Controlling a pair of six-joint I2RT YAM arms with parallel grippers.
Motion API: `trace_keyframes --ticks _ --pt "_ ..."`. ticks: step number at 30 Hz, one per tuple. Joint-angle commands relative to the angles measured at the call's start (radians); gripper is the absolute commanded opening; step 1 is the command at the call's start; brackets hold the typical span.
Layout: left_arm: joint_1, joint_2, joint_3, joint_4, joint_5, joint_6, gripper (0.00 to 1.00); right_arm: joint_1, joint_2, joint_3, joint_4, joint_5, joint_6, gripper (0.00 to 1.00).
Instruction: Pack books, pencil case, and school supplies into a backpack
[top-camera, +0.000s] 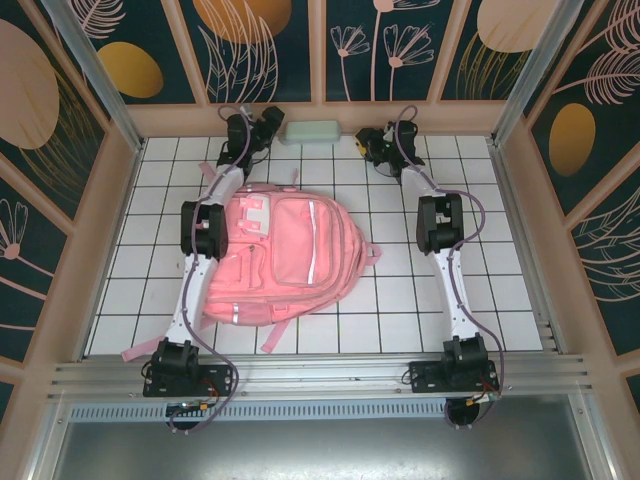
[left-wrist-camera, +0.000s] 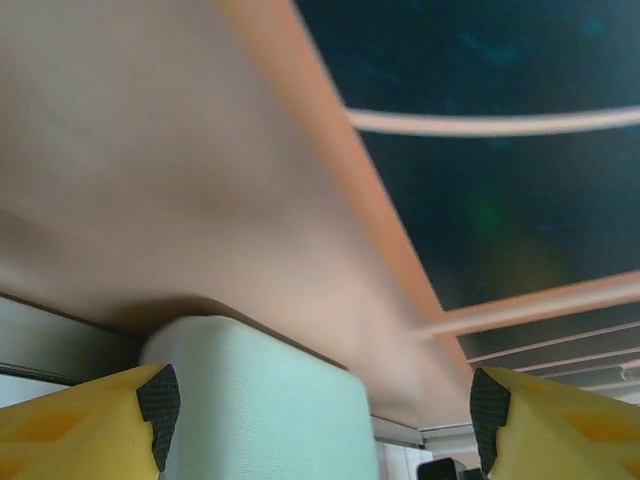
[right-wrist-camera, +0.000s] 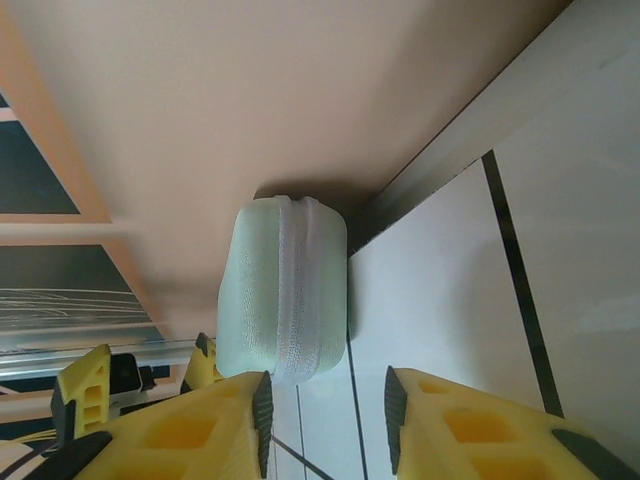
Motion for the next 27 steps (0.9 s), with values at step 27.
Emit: trace_keyframes --ticks 27 --pt "-0.105 0.016 -0.038 -0.140 0.081 0.034 0.69 -0.015 0.111 0.117 0.070 0.015 0.064 0.51"
